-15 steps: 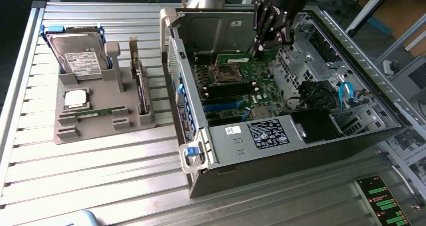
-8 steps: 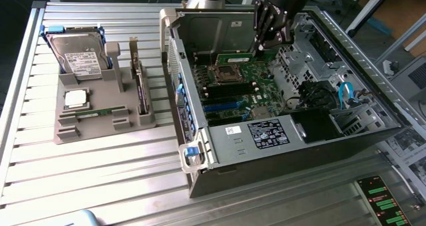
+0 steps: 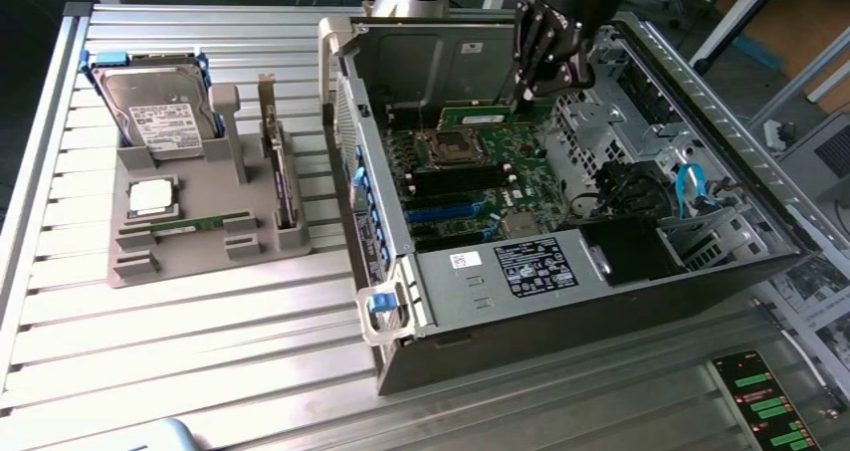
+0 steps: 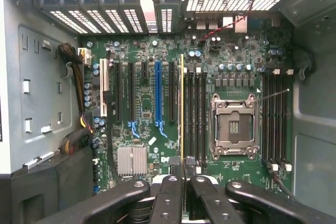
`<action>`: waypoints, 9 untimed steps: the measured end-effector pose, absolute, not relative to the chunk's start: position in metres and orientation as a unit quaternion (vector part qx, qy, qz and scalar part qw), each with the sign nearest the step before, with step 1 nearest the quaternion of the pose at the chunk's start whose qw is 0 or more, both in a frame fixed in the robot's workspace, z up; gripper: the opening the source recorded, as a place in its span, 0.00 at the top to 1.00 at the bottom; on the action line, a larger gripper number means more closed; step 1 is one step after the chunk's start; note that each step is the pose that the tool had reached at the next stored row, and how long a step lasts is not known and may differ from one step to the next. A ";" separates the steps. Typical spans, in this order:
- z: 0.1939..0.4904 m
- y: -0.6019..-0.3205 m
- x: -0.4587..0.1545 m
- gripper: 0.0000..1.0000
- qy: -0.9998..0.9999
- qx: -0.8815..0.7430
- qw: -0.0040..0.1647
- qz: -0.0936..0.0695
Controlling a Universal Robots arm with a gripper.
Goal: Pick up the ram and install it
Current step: 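Insert the ram into the slot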
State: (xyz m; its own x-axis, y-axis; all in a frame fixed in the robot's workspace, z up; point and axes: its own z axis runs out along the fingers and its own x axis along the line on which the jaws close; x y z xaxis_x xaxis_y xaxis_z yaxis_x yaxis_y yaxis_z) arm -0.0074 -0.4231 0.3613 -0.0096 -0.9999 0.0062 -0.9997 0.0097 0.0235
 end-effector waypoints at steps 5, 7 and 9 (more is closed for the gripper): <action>0.361 -0.423 -0.007 0.88 -0.702 0.712 0.011 -0.006; 0.361 -0.423 -0.007 0.88 -0.698 0.716 0.011 -0.006; 0.361 -0.423 -0.007 0.88 -0.698 0.716 0.011 -0.006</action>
State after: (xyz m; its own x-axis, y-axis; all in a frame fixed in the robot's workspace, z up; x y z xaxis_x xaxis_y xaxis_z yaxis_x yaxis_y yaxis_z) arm -0.0072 -0.4229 0.3609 0.0247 -0.9997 0.0067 -0.9994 -0.0246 0.0235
